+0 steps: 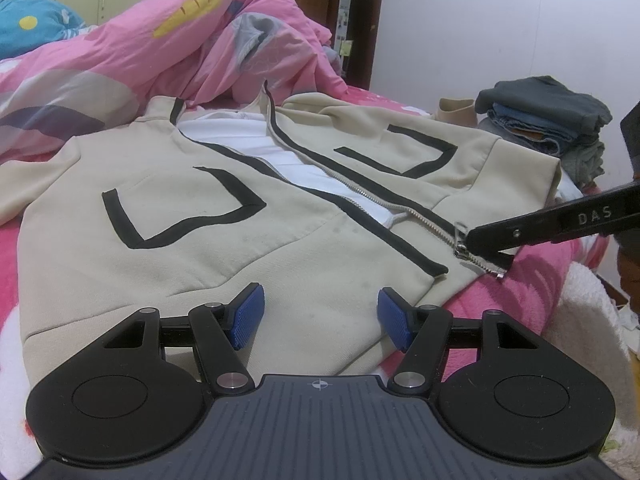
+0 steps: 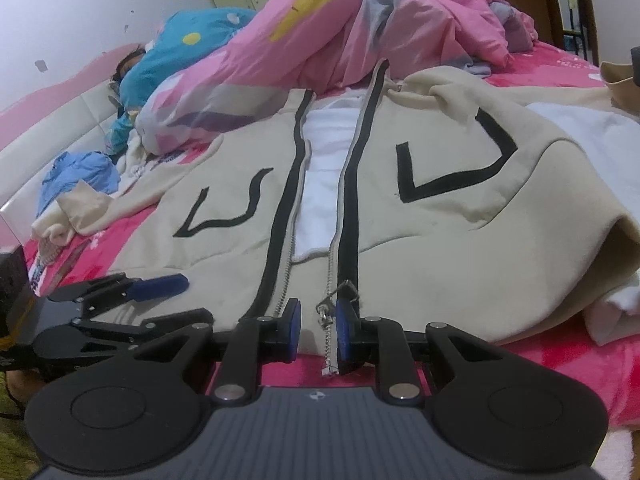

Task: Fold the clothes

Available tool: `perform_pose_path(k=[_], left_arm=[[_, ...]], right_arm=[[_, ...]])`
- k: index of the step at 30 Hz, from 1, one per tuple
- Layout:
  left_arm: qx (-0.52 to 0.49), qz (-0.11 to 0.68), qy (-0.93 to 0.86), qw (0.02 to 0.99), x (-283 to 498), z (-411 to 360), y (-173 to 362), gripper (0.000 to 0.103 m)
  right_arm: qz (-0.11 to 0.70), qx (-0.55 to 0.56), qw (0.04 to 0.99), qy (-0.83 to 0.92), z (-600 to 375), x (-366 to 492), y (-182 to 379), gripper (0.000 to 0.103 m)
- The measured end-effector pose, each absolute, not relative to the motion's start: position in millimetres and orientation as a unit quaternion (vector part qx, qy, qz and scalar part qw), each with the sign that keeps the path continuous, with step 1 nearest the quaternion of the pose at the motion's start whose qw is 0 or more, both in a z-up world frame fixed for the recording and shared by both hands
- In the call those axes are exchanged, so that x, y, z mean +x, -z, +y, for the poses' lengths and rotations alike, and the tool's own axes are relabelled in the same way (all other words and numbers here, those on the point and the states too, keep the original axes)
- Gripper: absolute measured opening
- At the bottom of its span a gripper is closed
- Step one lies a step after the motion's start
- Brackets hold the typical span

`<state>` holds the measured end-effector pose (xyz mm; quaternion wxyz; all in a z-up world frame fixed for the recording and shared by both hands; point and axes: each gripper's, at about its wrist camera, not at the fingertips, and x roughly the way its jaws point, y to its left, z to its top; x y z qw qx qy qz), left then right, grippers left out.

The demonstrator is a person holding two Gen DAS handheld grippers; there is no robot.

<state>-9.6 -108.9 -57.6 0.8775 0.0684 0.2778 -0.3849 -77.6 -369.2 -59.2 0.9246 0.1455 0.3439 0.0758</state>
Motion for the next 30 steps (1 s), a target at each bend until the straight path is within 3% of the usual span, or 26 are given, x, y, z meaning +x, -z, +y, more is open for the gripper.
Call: perform_pose_path(k=[17, 24, 30], left_arm=[[0.068, 0.278, 0.386, 0.877, -9.1, -108.7, 58.2, 0.064], [0.069, 0.278, 0.386, 0.877, -9.7, -108.5, 58.3, 0.064], [0.07, 0.277, 0.385, 0.877, -10.3, -109.2, 58.2, 0.065]], right_arm=[[0.347, 0.098, 0.93, -0.065, -374.6, -62.0, 55.9, 0.022], [0.352, 0.08, 0.928, -0.087, -372.8, -52.3, 67.1, 0.027], [0.341, 0.078, 0.933, -0.087, -375.2, -56.0, 63.6, 0.02]])
